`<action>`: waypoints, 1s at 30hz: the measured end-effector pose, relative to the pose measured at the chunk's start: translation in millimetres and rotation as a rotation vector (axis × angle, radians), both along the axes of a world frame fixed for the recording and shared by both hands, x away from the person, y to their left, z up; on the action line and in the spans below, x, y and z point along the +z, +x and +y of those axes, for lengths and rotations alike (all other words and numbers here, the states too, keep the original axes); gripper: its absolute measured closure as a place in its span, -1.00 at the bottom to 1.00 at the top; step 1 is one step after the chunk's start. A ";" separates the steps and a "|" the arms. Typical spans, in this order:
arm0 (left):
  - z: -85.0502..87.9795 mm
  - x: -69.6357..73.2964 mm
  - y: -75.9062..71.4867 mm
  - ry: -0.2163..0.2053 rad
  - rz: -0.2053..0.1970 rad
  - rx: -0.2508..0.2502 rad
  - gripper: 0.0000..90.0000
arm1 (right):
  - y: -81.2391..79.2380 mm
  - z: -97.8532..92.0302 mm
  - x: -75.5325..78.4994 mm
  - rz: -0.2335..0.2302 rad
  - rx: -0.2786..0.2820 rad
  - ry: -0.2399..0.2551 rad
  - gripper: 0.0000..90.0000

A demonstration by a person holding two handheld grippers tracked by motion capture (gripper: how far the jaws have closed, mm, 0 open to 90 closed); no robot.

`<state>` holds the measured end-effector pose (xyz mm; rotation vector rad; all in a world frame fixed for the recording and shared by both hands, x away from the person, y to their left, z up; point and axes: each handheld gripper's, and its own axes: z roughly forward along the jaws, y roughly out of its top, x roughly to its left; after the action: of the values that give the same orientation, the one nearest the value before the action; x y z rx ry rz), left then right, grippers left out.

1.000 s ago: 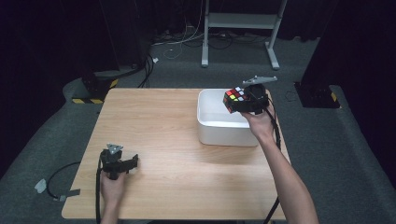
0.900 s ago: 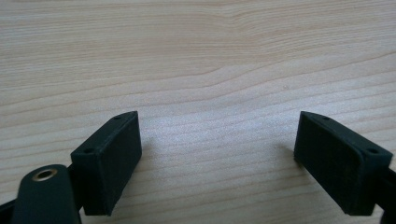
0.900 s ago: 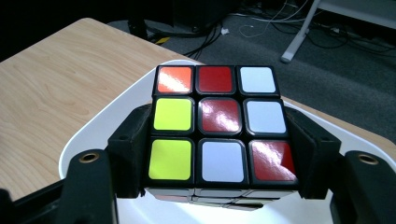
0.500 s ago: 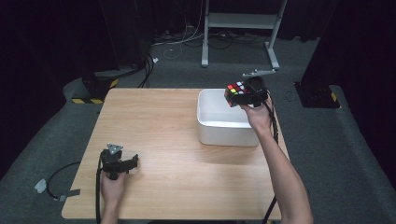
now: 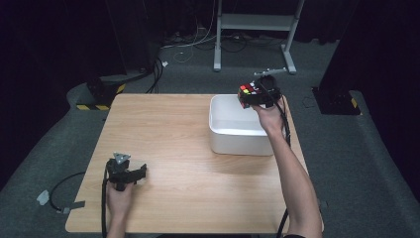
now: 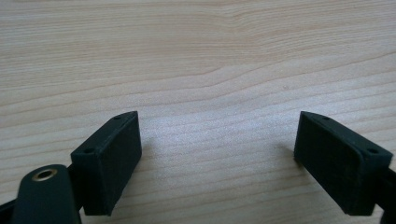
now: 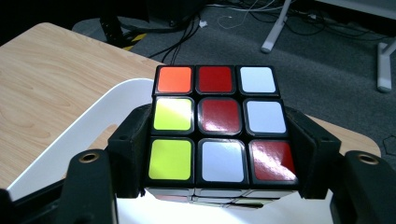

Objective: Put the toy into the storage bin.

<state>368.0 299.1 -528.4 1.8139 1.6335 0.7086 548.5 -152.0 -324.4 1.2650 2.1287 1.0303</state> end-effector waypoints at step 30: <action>0.0 0.0 0.0 0.000 0.000 0.000 -0.66 | 25.8 -4.7 -24.3 0.061 -0.079 -0.044 -0.25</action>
<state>368.0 299.1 -528.4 1.8138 1.6333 0.7085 574.2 -156.8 -348.7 1.3641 2.1169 0.9180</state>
